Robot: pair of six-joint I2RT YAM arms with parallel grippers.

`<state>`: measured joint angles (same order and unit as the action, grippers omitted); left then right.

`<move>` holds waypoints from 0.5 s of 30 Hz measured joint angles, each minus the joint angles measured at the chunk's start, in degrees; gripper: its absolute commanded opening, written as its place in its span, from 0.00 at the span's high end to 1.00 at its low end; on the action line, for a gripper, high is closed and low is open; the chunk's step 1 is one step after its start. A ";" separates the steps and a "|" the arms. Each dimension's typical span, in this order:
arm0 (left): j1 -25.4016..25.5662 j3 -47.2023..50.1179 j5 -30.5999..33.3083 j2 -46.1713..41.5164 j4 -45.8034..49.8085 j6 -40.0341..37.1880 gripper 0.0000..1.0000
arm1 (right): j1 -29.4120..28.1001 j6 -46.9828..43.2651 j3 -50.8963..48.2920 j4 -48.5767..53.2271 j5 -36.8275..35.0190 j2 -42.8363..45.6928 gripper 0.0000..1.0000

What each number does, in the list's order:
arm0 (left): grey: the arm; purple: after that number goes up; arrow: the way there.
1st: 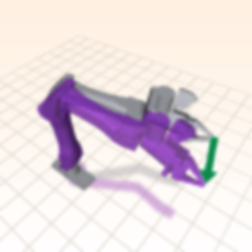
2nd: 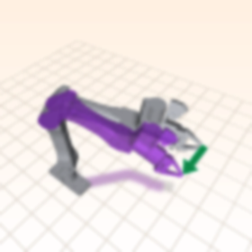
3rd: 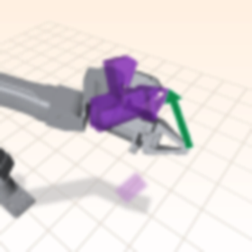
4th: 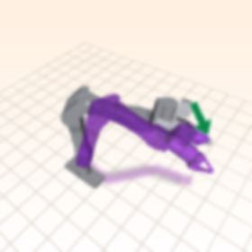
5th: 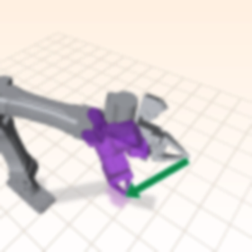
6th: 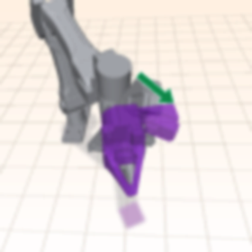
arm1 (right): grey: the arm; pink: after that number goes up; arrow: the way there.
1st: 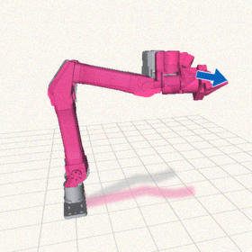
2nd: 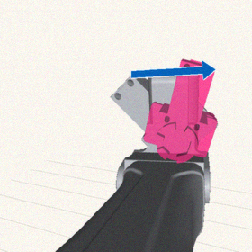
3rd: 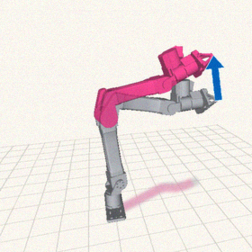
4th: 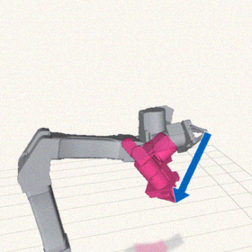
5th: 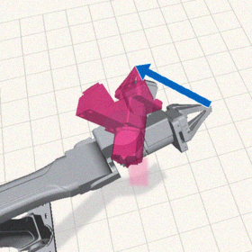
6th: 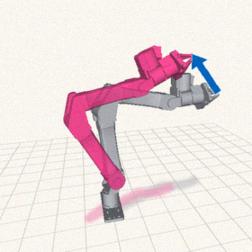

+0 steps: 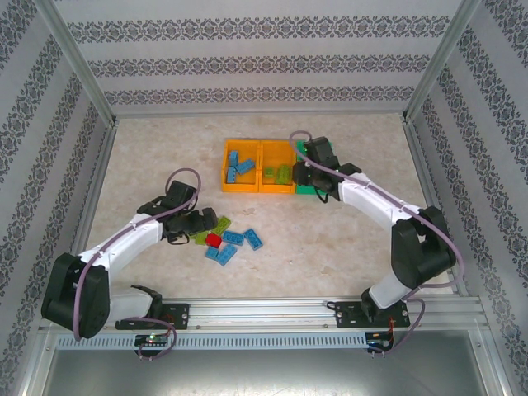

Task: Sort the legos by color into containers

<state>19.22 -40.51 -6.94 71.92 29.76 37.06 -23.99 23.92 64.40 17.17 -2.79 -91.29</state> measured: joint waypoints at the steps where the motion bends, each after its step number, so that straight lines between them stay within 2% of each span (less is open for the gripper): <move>1: 0.96 0.00 0.15 0.00 -0.02 -0.50 0.00 | 1.20 -0.07 0.15 0.28 -0.07 -0.61 0.71; 9: 7.32 0.00 2.10 0.00 -0.24 -3.15 0.00 | 7.02 -0.24 7.43 2.19 -0.17 -10.43 0.68; 12: 9.16 0.00 2.93 0.02 -0.22 -4.15 0.02 | 8.59 -0.28 10.95 2.97 0.13 -13.81 0.61; 15: 10.43 0.00 3.32 0.07 -0.22 -5.05 0.11 | 9.84 -0.35 14.80 4.00 0.57 -17.31 0.48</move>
<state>29.65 -40.51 -3.62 71.99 29.54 32.01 -14.15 23.57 79.20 21.17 -2.22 -108.60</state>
